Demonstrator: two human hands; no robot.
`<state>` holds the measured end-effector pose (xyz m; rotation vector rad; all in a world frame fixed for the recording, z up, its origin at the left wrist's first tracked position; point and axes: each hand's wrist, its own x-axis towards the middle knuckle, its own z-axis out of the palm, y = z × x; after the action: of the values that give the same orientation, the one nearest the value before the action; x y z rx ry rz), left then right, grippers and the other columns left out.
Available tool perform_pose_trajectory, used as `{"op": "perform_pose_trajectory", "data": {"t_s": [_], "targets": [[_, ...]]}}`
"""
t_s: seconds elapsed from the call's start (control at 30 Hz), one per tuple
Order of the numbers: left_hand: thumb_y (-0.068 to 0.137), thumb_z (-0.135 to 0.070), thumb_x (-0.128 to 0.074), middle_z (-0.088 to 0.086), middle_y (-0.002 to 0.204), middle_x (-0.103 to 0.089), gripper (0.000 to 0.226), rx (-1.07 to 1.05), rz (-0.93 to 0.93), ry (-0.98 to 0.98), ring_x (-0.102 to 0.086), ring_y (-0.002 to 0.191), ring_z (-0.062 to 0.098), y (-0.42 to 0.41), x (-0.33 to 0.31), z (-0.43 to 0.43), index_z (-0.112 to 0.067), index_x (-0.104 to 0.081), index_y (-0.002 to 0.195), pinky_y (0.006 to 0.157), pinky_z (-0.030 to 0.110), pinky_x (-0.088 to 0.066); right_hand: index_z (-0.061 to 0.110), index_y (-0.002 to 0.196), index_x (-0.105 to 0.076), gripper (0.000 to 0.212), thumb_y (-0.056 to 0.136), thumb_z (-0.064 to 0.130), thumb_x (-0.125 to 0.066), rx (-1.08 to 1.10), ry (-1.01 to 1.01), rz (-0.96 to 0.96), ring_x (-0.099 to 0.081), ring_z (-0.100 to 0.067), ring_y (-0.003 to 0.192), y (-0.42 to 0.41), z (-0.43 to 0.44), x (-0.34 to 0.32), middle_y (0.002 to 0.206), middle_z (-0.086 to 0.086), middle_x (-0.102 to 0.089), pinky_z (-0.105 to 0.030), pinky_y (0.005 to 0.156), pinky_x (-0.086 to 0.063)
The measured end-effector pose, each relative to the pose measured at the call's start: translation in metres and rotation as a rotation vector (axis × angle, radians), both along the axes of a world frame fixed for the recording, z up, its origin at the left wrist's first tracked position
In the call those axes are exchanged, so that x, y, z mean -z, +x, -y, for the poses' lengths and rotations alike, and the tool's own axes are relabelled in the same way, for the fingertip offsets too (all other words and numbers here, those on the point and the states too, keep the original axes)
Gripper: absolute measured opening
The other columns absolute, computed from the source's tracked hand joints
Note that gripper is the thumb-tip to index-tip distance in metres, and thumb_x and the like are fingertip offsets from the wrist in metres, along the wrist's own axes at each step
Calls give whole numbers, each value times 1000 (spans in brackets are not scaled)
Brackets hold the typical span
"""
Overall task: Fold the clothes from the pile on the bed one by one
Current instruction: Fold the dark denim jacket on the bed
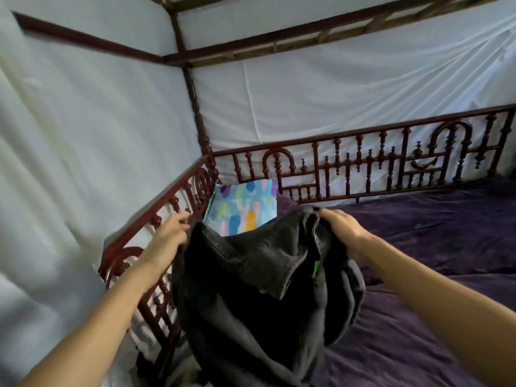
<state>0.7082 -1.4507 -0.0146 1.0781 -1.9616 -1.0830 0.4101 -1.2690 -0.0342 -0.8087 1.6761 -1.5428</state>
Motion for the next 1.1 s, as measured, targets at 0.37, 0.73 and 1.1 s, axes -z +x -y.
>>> {"op": "perform_pose_trajectory", "data": {"t_s": [0.37, 0.73, 1.1], "targets": [[84, -53, -52, 2, 91, -71, 46, 282, -75, 77, -66, 88, 18, -78, 102, -94, -12, -67, 96, 78, 41, -48, 15, 71, -65, 19, 81, 32, -65, -66, -37, 126, -58, -21, 50, 12, -3, -81, 60, -6, -62, -26, 54, -46], [94, -11, -59, -17, 58, -58, 21, 599, -126, 17, -48, 58, -6, -166, 98, -136, -14, -60, 73, 59, 15, -37, 15, 75, -69, 23, 77, 37, -74, 228, -5, 227, -61, -23, 56, -55, -70, -64, 67, -6, -67, -33, 66, -52], [86, -12, -68, -17, 64, -57, 18, 652, -46, 0, -45, 63, -10, -216, 105, -108, -5, -63, 70, 61, 17, -40, 14, 80, -71, 25, 82, 38, -70, 310, -45, 276, -64, -22, 59, -66, -66, -58, 73, -6, -69, -30, 65, -53]]}}
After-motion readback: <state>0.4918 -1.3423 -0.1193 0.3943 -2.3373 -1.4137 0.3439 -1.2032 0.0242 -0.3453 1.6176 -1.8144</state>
